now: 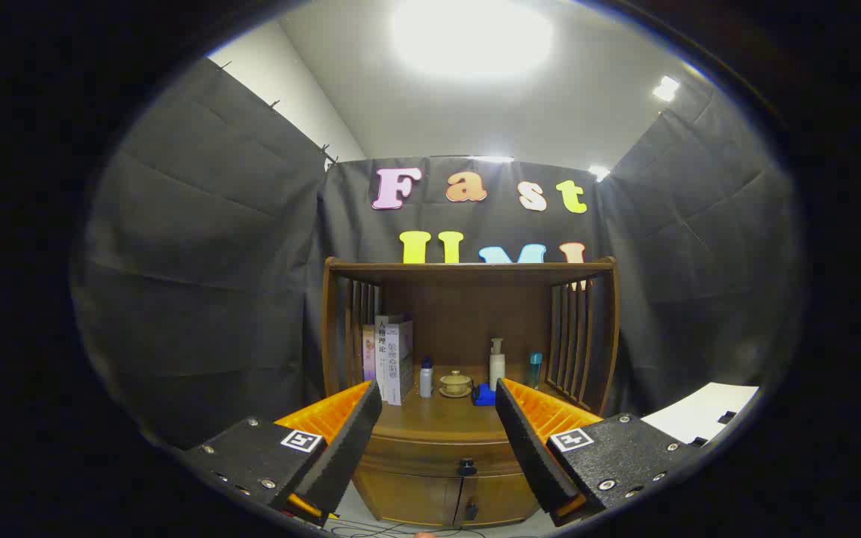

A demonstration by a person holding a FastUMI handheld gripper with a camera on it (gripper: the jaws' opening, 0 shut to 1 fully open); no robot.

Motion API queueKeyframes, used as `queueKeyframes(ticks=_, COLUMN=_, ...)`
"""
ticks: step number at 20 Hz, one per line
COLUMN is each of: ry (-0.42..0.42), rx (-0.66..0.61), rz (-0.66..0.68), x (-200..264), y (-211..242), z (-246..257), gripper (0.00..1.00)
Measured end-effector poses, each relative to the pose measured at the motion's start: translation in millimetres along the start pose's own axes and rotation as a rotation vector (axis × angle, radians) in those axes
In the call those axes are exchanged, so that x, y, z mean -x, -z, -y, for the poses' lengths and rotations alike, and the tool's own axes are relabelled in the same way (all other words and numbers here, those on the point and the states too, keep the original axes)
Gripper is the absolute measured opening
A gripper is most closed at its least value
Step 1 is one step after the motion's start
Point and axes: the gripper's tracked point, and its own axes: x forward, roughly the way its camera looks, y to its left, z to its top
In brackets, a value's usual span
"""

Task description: Pull open the drawer, take out the items inside it, and place them on the countertop above the cabinet.

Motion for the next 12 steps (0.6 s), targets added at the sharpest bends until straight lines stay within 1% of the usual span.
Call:
queueKeyframes(ticks=5, ry=0.012, rx=-0.041, rz=-0.021, x=-8, y=7, z=13, gripper=0.95)
queueKeyframes(ticks=9, ry=0.028, rx=-0.045, rz=-0.04, x=-16, y=16, z=23, gripper=0.95)
queueKeyframes(ticks=12, ry=0.025, rx=-0.054, rz=-0.057, x=-21, y=23, z=26, gripper=0.95)
